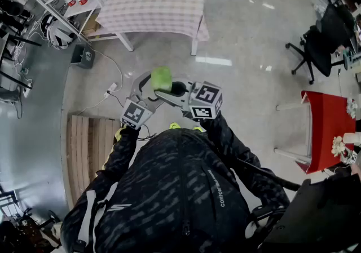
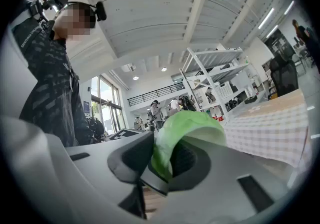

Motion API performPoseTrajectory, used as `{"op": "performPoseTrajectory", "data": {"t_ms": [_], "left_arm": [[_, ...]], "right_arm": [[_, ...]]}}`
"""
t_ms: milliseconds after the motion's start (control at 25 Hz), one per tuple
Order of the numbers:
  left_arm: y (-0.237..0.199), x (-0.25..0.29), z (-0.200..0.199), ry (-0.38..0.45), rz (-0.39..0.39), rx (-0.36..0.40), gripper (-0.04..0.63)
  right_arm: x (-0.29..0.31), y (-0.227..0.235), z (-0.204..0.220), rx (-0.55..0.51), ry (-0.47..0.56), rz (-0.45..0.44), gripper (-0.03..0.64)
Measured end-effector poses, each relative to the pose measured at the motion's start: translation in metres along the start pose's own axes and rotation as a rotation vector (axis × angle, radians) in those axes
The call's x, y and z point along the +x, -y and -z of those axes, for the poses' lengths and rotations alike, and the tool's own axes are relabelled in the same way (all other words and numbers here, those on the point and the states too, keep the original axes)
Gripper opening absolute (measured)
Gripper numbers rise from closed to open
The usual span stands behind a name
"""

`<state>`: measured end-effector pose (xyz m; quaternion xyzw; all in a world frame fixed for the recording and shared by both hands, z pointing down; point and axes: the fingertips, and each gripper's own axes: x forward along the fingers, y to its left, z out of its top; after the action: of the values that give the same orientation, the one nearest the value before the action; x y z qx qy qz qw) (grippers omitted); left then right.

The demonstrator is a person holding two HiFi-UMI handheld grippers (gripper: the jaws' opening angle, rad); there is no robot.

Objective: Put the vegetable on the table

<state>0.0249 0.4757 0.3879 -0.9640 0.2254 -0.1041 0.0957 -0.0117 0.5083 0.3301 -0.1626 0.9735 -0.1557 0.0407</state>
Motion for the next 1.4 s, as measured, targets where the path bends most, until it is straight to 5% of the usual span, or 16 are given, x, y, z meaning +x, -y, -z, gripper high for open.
{"op": "performPoseTrajectory", "data": {"t_ms": [1400], "left_arm": [[-0.016, -0.024, 0.015, 0.010, -0.022, -0.010, 0.382]], "right_arm": [[0.029, -0.001, 0.009, 0.025, -0.002, -0.030, 0.083]]}}
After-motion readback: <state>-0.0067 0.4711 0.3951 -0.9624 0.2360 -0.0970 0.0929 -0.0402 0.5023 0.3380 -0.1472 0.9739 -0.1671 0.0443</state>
